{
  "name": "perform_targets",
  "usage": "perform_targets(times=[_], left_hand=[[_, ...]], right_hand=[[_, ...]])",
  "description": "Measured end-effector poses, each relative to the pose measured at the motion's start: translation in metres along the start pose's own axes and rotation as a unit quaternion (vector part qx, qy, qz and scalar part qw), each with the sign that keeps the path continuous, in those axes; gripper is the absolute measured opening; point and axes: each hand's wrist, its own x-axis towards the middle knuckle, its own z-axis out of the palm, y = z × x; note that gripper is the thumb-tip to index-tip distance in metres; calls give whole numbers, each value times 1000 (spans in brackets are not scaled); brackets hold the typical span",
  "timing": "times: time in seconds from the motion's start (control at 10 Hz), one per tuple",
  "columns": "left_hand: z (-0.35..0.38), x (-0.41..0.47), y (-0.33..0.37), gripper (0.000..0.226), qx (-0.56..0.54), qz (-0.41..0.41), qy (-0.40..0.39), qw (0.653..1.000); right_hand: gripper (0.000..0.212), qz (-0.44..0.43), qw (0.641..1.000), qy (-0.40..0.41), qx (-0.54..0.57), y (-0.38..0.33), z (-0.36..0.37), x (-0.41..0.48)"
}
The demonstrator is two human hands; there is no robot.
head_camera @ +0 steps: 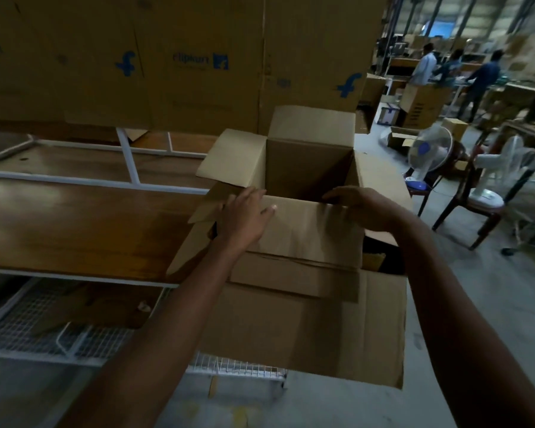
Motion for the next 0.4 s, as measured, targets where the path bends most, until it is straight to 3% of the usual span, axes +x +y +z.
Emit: perform_targets(times=[0.1,0.2,0.3,0.4], left_hand=[[-9,-5,-14,56,1,34,-20,999],[-18,-15,-26,63,15,63,-39,997],[-28,-27,-42,65,13,82,-42,996],[-39,-38,-70,62,-8,59,-23,998]], right_hand=[[53,30,997,45,-60,-28,30,3],[48,124,977,90,-147,-52,71,2],[56,160,957,156,-185,-68,97,-1],[62,166,959,175,-145,-87,109,-1]])
